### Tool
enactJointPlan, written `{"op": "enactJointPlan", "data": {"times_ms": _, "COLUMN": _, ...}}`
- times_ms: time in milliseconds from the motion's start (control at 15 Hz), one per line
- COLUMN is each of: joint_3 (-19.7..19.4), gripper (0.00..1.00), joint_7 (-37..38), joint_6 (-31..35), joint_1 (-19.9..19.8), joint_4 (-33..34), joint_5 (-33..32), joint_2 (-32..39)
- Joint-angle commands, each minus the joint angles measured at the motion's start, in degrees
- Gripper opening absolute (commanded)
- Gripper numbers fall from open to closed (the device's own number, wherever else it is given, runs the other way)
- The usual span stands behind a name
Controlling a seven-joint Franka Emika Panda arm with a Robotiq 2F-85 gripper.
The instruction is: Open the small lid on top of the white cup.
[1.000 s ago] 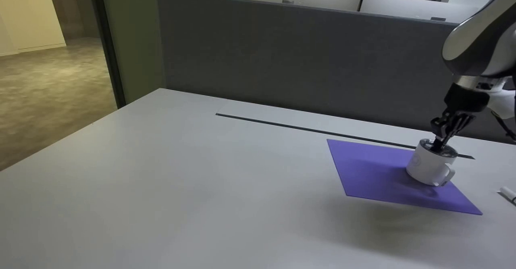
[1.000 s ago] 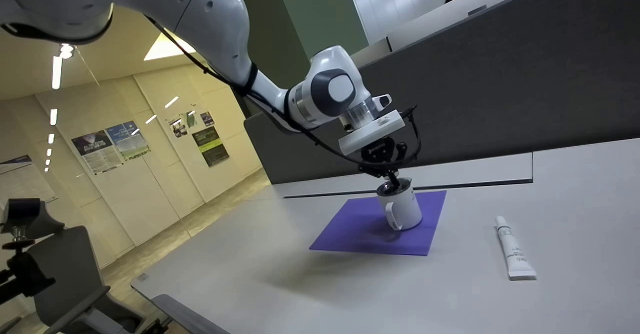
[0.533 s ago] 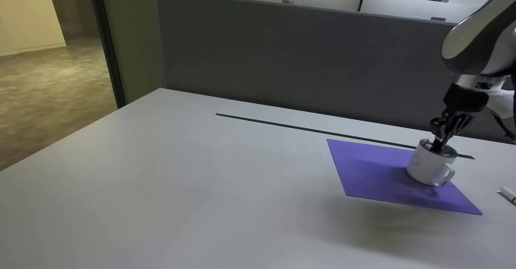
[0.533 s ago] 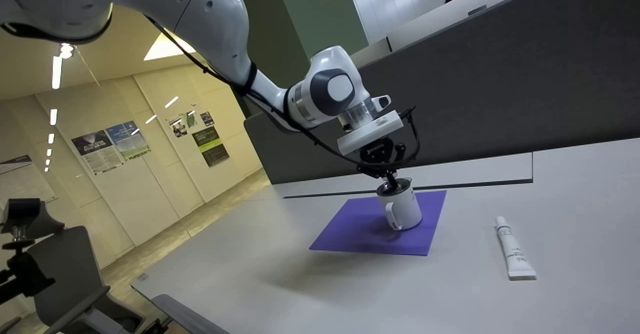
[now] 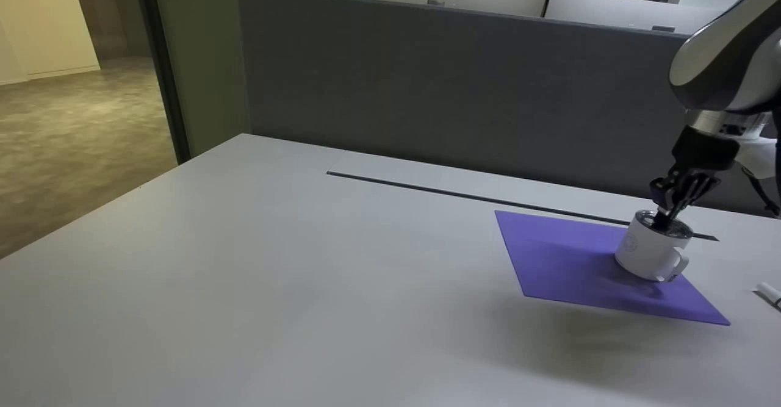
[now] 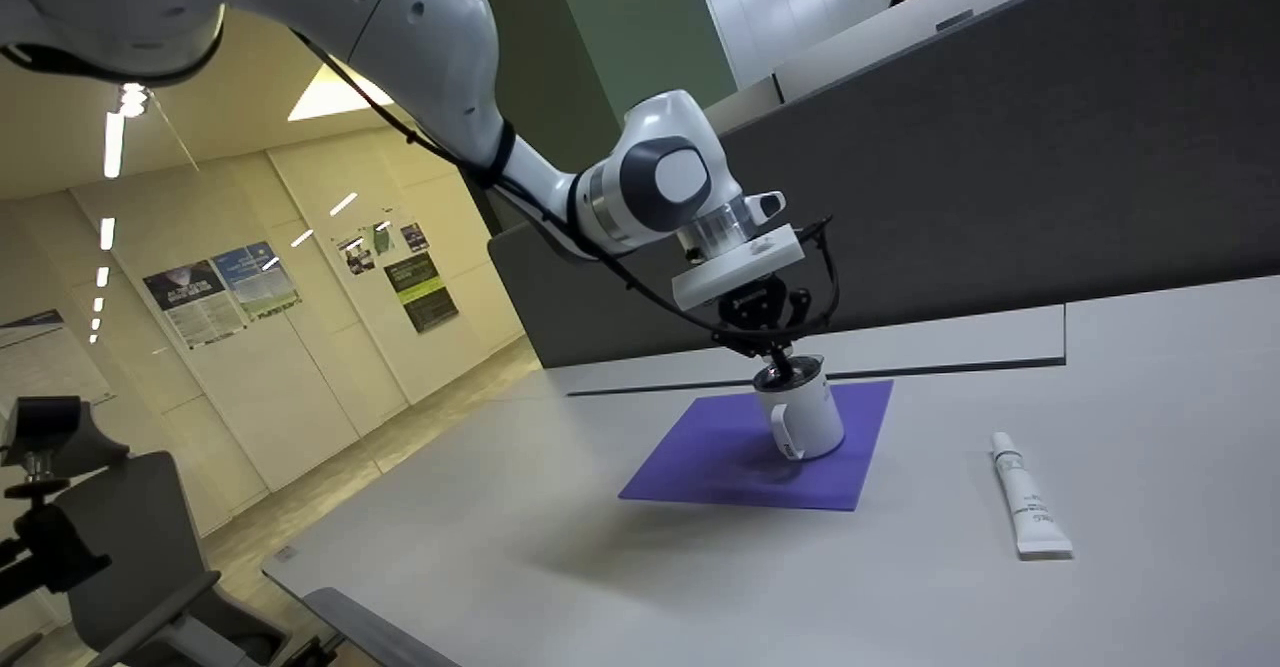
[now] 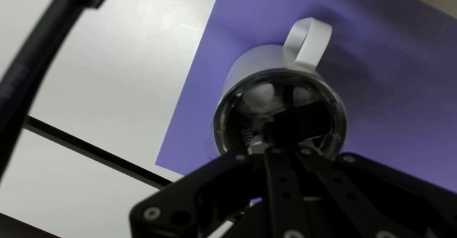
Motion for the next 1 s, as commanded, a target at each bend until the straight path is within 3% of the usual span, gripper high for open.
{"op": "enactJointPlan", "data": {"times_ms": 0, "joint_3": 1.89, "gripper": 0.0, "joint_7": 1.31, "joint_6": -4.07, "joint_1": -1.87, "joint_4": 1.08, "joint_5": 2.48, "joint_2": 1.78}}
{"op": "enactJointPlan", "data": {"times_ms": 733, "joint_3": 2.15, "gripper": 0.0, "joint_7": -0.02, "joint_6": -7.56, "joint_1": -3.42, "joint_4": 3.15, "joint_5": 4.42, "joint_2": -3.37}}
{"op": "enactJointPlan", "data": {"times_ms": 800, "joint_3": 2.8, "gripper": 0.26, "joint_7": -1.05, "joint_6": -9.73, "joint_1": -4.05, "joint_4": 3.66, "joint_5": 5.15, "joint_2": -4.01}}
{"op": "enactJointPlan", "data": {"times_ms": 933, "joint_3": 3.55, "gripper": 0.33, "joint_7": -3.42, "joint_6": -14.38, "joint_1": -4.82, "joint_4": 4.97, "joint_5": 6.77, "joint_2": -4.75}}
